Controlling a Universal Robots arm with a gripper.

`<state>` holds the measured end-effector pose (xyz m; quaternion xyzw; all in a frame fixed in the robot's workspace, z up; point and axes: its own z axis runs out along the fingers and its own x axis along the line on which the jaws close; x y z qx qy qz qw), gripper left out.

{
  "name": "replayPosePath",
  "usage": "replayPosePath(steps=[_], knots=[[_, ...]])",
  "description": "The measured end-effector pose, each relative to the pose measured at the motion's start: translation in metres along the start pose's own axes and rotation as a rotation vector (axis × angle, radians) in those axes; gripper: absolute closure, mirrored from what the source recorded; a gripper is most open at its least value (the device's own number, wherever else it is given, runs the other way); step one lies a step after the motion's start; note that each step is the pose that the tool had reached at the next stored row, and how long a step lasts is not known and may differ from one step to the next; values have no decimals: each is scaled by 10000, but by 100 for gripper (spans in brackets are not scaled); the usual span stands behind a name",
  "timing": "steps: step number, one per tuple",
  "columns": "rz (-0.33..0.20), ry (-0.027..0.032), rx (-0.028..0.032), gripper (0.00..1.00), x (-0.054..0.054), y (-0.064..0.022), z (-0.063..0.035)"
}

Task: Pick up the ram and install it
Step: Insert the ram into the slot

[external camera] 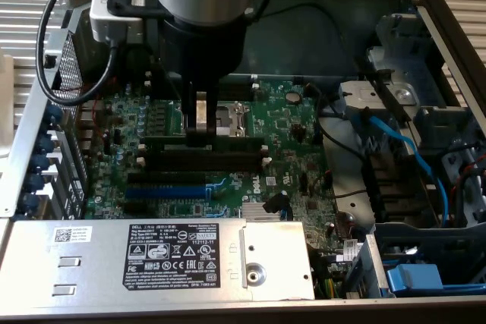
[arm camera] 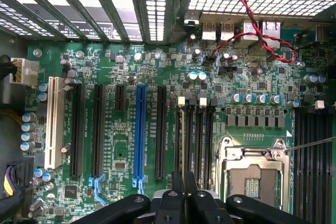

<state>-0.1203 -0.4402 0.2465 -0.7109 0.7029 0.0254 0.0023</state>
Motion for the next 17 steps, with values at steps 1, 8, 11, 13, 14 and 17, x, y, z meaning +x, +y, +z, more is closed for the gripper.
replayPosePath(steps=[1, 8, 11, 13, 14, 17], knots=[[7, 1, 32, 88, 0, 1, 0], [76, 0, 260, 88, 0, 8, 5], [90, 2, 261, 88, 5, 23, 5], [102, 0, 265, 88, 4, 23, 6], [110, 1, 267, 88, 4, 25, 6], [124, -1, 281, 88, 4, 35, 9]])
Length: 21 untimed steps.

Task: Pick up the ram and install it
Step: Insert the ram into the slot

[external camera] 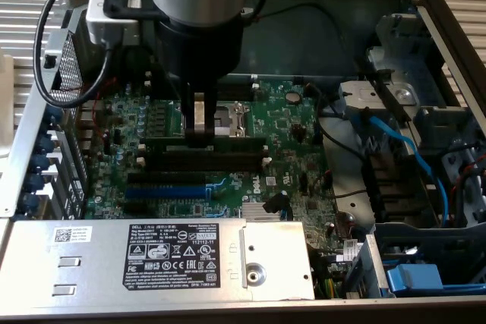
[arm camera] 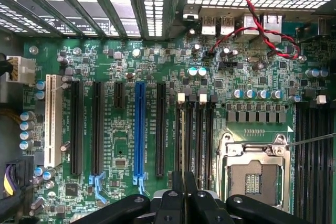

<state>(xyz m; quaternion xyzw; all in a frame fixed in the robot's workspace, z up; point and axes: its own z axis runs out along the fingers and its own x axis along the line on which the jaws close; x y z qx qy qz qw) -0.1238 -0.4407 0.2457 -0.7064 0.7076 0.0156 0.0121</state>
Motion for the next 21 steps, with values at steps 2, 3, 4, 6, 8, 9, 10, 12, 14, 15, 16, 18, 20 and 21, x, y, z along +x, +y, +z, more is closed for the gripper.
replayPosePath(steps=[2, 3, 4, 6, 8, 9, 10, 12, 14, 15, 16, 18, 20, 21], knots=[[5, 2, 6, 88, 0, 2, 2], [8, 2, 8, 88, 1, 2, 4], [12, 1, 9, 88, 2, 2, 6], [17, 1, 10, 88, 2, 3, 10], [21, 0, 12, 88, 3, 3, 15], [28, 0, 12, 88, 5, 2, 22], [33, 0, 13, 88, 7, 3, 24], [50, -1, 14, 88, 10, 3, 28], [69, 1, 14, 88, 13, 3, 29], [80, 3, 13, 88, 14, 3, 30], [102, 1, 15, 88, 14, 3, 34], [109, 1, 15, 88, 14, 2, 35], [116, 1, 15, 88, 14, 2, 38], [122, -1, 17, 88, 14, 2, 42]])
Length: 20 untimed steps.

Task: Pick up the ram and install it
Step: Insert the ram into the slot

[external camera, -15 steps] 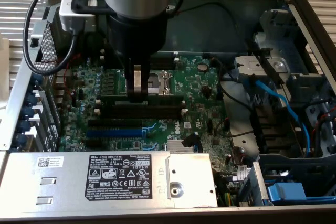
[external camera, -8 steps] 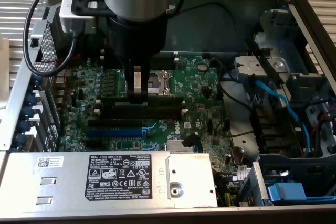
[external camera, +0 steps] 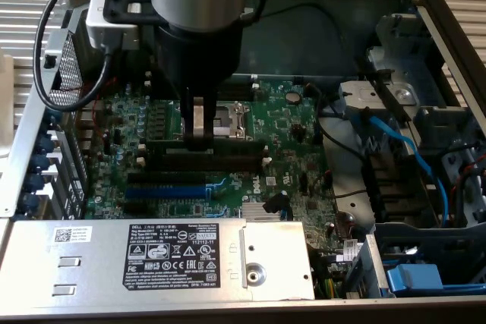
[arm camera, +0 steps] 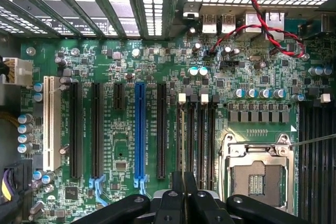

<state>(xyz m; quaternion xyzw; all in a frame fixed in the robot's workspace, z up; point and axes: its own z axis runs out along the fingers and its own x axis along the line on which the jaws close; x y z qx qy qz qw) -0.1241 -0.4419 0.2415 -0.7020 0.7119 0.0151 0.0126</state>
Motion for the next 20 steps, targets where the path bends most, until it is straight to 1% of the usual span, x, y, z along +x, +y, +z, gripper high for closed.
replayPosePath(steps=[16, 20], knots=[[129, 1, 4, 88, -1, 0, 22], [132, -2, 7, 88, -2, 13, 25]])
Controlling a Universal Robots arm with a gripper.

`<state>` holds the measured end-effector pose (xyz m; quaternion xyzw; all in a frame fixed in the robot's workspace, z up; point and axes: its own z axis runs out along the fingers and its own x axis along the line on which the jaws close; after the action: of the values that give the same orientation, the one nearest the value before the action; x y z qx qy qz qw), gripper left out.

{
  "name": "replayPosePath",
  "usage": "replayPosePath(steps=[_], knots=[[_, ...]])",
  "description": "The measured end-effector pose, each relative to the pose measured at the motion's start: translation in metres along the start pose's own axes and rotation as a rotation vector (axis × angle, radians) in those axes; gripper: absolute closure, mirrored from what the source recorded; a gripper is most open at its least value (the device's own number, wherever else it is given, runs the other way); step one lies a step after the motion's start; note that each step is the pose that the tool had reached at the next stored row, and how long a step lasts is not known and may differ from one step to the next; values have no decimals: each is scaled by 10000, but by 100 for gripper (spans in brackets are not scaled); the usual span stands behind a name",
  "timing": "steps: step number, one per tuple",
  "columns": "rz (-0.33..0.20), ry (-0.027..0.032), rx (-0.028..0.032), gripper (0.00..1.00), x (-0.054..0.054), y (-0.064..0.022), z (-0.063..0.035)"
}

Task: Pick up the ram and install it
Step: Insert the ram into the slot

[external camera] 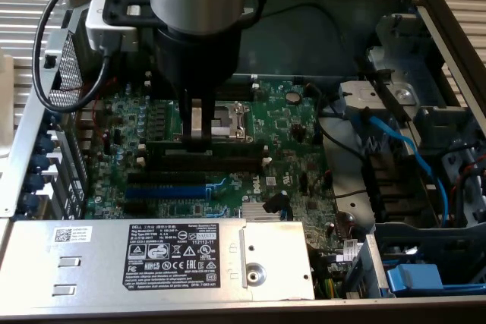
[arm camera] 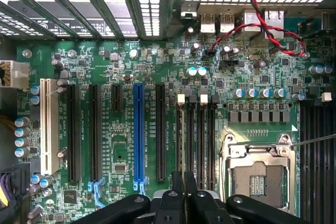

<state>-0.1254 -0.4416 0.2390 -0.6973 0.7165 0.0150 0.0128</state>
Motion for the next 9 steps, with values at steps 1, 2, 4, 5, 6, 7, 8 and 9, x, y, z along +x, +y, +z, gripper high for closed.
replayPosePath(steps=[1, 2, 4, 5, 6, 7, 8, 9], knots=[[-1, 0, 0, 88, 0, 0, 0], [-1, 1, -1, 88, 0, 0, -1], [-6, 3, -2, 88, 1, 1, -1], [-8, 3, -2, 88, 1, 1, -1], [-13, 4, -3, 88, 1, 1, -1], [-20, 3, -3, 88, 1, 1, -1], [-26, 4, -4, 88, 1, 1, -1], [-30, 3, -4, 88, 0, 1, 0]])
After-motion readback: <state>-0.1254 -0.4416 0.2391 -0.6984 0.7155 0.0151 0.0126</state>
